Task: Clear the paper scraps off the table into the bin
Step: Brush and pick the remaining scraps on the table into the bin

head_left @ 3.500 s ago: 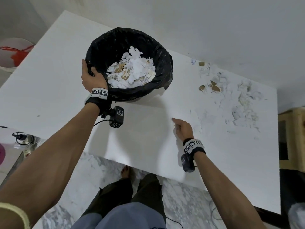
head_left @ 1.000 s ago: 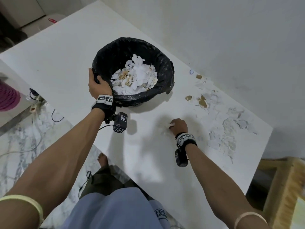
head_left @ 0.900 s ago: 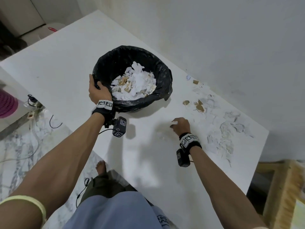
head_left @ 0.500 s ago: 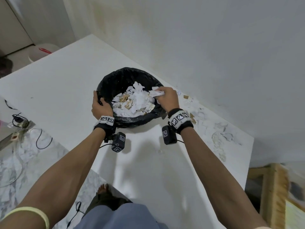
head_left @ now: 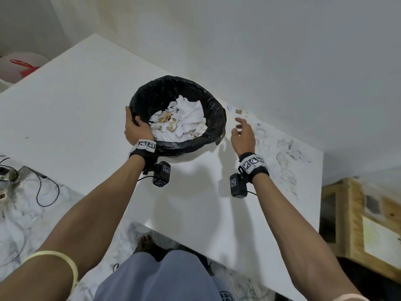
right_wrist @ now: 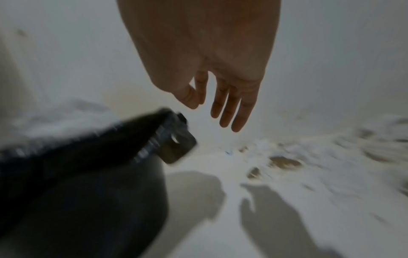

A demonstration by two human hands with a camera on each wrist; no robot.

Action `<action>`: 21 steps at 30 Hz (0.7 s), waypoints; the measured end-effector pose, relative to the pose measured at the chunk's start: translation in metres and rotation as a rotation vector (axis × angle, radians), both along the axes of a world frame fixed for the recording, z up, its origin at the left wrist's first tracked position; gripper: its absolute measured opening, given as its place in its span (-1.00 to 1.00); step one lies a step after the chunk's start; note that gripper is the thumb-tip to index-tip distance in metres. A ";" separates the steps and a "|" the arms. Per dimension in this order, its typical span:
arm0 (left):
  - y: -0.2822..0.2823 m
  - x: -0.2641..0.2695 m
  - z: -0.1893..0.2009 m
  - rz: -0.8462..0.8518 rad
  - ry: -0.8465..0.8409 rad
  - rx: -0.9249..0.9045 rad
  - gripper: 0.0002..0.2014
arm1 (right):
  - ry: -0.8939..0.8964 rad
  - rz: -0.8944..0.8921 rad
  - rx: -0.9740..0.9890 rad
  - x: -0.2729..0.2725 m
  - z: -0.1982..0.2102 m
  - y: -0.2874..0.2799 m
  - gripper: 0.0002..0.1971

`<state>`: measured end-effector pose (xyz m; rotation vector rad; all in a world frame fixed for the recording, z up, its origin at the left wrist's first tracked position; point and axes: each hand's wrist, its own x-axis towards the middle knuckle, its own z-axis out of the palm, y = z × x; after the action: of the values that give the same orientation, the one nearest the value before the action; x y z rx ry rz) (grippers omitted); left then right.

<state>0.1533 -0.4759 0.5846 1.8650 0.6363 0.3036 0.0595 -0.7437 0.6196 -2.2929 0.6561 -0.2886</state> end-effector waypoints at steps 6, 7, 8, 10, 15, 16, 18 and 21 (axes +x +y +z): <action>0.006 0.013 0.002 -0.070 0.007 0.004 -0.57 | 0.589 -0.193 0.080 -0.084 -0.103 0.001 -0.41; 0.007 0.016 0.001 -0.078 0.004 0.007 -0.57 | 0.649 -0.225 0.132 -0.093 -0.116 0.010 -0.34; 0.009 0.018 0.000 -0.085 0.001 0.008 -0.57 | 0.686 -0.257 0.166 -0.100 -0.128 0.020 -0.28; 0.010 0.021 -0.003 -0.095 -0.005 0.004 -0.57 | 0.676 -0.316 0.155 -0.101 -0.145 0.040 -0.19; 0.012 0.028 -0.010 -0.090 -0.023 -0.001 -0.58 | 0.554 -0.329 0.132 -0.060 -0.159 0.075 -0.17; 0.013 0.029 -0.011 -0.093 -0.024 -0.002 -0.58 | 0.549 -0.318 0.137 -0.051 -0.161 0.081 -0.20; 0.014 0.030 -0.012 -0.099 -0.031 -0.002 -0.57 | 0.516 -0.282 0.125 -0.035 -0.164 0.094 -0.29; 0.015 0.031 -0.015 -0.107 -0.039 -0.005 -0.58 | 0.424 -0.191 0.124 -0.019 -0.170 0.105 -0.52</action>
<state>0.1845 -0.4606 0.5693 1.8766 0.5085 0.2672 0.0404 -0.6387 0.4499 -2.1886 1.0780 0.1554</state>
